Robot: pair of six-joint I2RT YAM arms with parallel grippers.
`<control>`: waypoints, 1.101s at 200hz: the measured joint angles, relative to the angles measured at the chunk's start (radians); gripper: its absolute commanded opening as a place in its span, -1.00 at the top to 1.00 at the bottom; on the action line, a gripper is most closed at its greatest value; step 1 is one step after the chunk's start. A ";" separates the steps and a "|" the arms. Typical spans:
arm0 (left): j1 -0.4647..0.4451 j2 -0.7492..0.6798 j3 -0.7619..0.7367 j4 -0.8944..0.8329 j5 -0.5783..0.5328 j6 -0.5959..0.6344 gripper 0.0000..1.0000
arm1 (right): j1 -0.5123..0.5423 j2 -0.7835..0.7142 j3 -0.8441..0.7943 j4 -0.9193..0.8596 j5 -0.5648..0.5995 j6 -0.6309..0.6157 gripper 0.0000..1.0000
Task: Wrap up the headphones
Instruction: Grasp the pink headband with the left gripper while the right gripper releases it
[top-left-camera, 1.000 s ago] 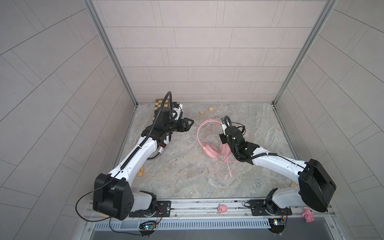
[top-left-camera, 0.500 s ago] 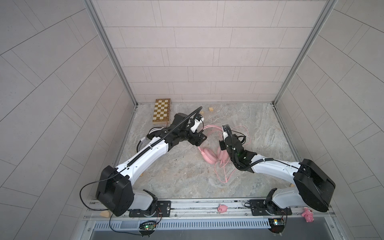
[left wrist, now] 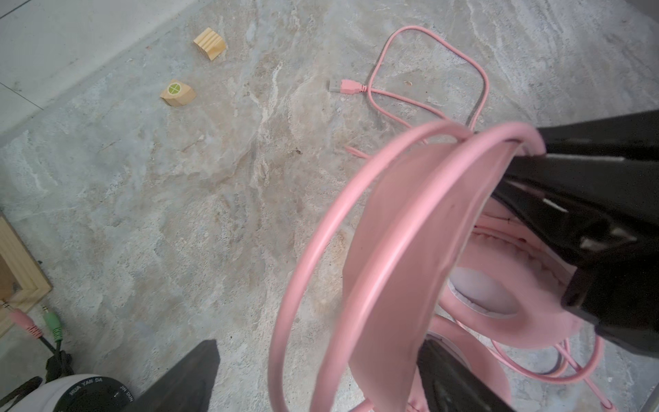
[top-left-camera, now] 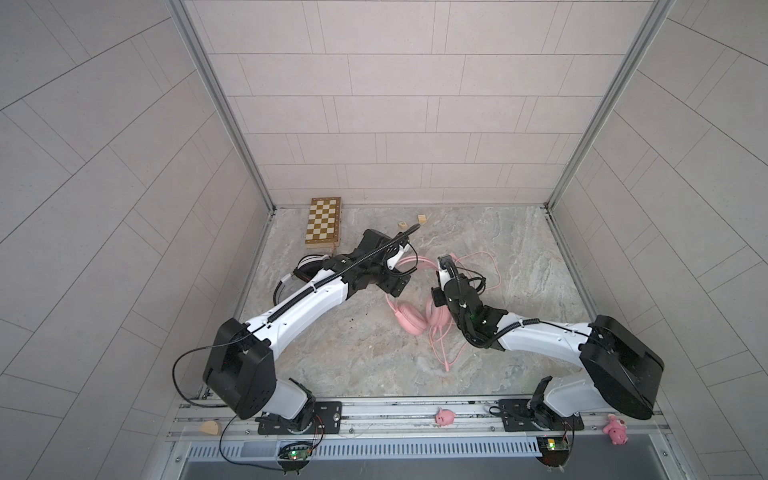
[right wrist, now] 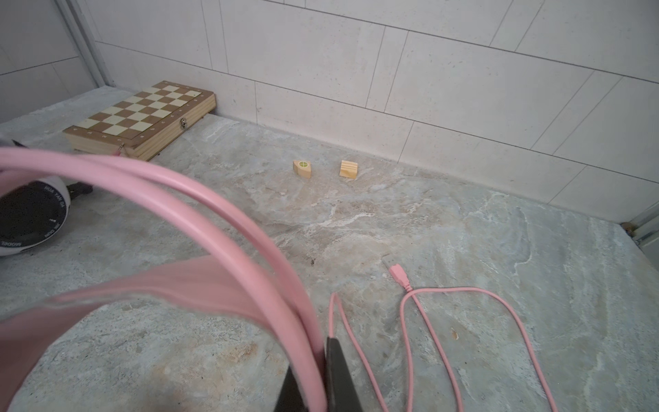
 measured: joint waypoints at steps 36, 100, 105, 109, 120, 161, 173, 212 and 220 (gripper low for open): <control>-0.018 0.003 0.006 -0.018 -0.059 0.003 -0.89 | 0.061 0.033 0.013 0.025 -0.016 -0.022 0.87; -0.082 0.082 0.056 -0.077 -0.245 0.019 -0.81 | 0.085 0.034 0.007 0.072 -0.050 -0.040 0.87; -0.085 0.085 0.057 -0.081 -0.258 0.019 -0.77 | 0.085 0.033 0.003 0.080 -0.050 -0.041 0.87; -0.087 0.087 0.057 -0.082 -0.265 0.020 -0.72 | 0.085 0.032 0.000 0.085 -0.050 -0.042 0.87; -0.090 0.092 0.061 -0.088 -0.283 0.017 -0.60 | 0.085 0.029 -0.009 0.095 -0.049 -0.044 0.87; -0.106 0.093 0.074 -0.101 -0.320 0.014 -0.04 | 0.085 0.023 -0.018 0.134 -0.035 -0.048 0.82; -0.106 0.093 0.077 -0.109 -0.326 0.008 0.19 | 0.085 0.023 -0.019 0.137 -0.035 -0.054 0.74; -0.106 0.094 0.080 -0.140 -0.342 0.008 0.72 | 0.086 0.023 -0.019 0.157 -0.037 -0.056 0.25; -0.103 0.094 0.081 -0.147 -0.344 0.003 0.74 | 0.085 0.023 -0.019 0.158 -0.034 -0.046 0.13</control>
